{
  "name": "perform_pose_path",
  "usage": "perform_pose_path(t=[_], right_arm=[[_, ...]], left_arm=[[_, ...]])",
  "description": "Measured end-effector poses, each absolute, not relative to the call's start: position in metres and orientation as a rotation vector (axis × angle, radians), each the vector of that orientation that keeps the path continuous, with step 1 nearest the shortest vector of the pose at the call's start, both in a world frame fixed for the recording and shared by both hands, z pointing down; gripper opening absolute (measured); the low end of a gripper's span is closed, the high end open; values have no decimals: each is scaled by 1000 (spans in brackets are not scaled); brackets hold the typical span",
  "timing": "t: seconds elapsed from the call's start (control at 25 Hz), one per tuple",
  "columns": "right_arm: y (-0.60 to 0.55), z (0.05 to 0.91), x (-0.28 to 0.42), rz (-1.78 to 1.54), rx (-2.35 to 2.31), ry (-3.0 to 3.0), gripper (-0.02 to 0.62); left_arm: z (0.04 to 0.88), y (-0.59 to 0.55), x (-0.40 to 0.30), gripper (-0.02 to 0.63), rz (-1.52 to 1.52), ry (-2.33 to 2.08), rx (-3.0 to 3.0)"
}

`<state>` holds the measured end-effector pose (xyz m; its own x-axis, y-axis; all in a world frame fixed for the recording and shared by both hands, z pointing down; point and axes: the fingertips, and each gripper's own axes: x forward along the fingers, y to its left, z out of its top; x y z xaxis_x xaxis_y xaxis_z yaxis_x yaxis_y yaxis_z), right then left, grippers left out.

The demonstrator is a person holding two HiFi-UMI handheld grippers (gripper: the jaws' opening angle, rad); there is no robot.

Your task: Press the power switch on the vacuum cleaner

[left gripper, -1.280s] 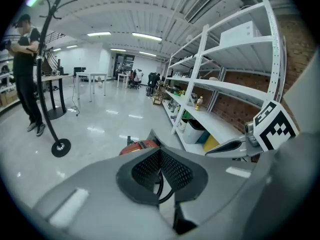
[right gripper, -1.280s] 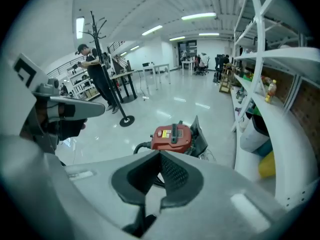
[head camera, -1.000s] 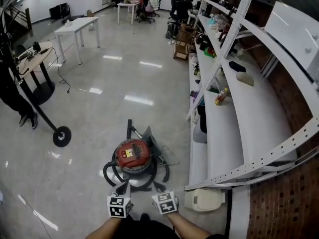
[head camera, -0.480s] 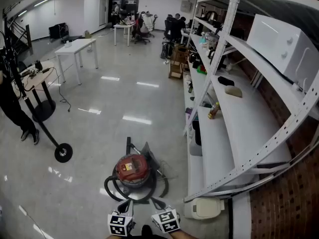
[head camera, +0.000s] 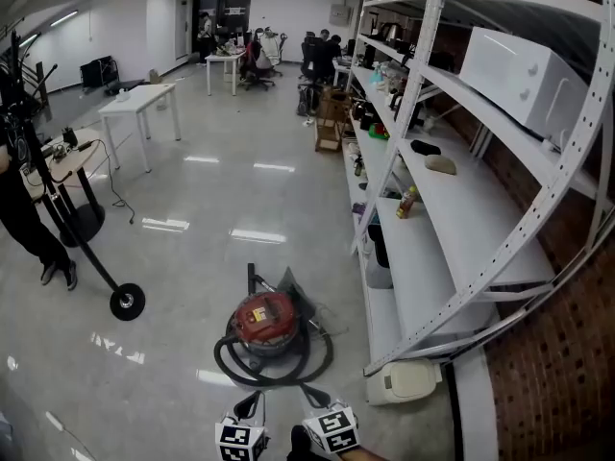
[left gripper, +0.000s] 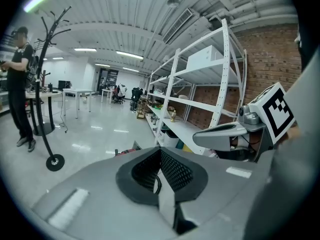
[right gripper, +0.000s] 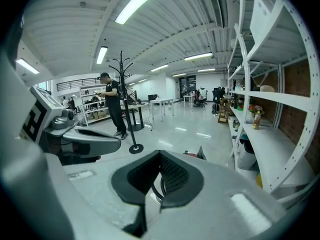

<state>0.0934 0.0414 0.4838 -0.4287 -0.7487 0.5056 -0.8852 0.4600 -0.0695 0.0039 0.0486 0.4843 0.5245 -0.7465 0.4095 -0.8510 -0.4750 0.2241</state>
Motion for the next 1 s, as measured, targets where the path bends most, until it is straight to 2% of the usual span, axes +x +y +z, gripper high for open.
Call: perform_pose_path(t=[0.6, 1.0], right_arm=[[172, 439, -2, 463, 1573, -2314, -8], [227, 434, -12, 429, 1571, -2300, -8]], left_arm=[[443, 162, -99, 17, 260, -1220, 2492], [434, 210, -104, 17, 244, -1200, 2530]])
